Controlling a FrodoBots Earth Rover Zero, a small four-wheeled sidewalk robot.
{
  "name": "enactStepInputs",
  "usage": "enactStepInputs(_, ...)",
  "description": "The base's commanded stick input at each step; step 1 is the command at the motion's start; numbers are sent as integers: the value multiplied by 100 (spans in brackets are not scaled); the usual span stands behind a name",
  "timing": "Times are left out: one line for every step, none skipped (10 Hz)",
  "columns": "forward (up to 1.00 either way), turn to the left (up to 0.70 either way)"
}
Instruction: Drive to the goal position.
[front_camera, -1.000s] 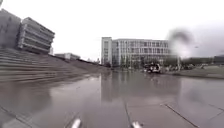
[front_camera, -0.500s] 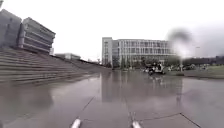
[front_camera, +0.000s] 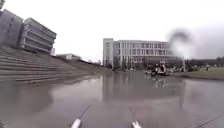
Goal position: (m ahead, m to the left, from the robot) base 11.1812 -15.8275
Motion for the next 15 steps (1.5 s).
enactStepInputs(70, -2)
enactStepInputs(70, -2)
enactStepInputs(70, -2)
enactStepInputs(70, -2)
enactStepInputs(70, -2)
enactStepInputs(70, -2)
enactStepInputs(70, -2)
enactStepInputs(70, -2)
enactStepInputs(70, -2)
enactStepInputs(70, -2)
enactStepInputs(70, -2)
enactStepInputs(70, -2)
enactStepInputs(70, -2)
enactStepInputs(70, -2)
enactStepInputs(70, -34)
